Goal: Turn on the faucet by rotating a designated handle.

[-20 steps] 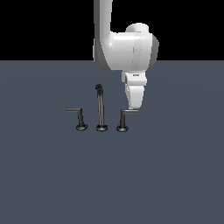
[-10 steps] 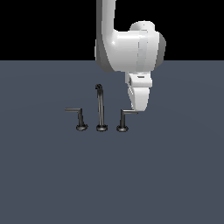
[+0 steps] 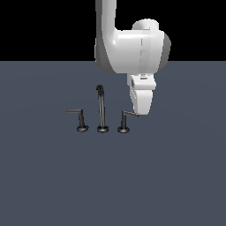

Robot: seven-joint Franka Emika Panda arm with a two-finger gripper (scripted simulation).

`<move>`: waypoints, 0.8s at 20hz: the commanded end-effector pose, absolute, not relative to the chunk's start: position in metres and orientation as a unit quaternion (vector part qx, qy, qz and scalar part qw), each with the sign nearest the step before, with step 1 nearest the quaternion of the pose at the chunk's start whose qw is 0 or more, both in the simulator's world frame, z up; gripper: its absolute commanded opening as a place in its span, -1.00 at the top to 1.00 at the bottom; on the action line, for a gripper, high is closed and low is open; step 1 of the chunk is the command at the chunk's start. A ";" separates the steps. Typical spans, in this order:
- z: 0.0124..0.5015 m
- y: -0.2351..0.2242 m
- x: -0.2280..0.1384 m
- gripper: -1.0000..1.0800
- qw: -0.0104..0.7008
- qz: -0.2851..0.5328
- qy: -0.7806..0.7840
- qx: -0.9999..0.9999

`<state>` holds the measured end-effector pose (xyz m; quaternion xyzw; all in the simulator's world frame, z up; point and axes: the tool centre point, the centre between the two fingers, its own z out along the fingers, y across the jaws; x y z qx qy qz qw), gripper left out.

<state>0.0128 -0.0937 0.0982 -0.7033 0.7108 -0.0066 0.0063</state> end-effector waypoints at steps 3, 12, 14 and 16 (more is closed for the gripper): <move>0.098 -0.090 -0.007 1.00 0.002 -0.001 0.711 -0.703; 0.098 -0.088 -0.024 1.00 0.002 -0.003 0.714 -0.700; 0.098 -0.080 -0.029 1.00 0.002 -0.003 0.714 -0.700; 0.098 -0.072 -0.034 1.00 0.001 -0.002 0.714 -0.701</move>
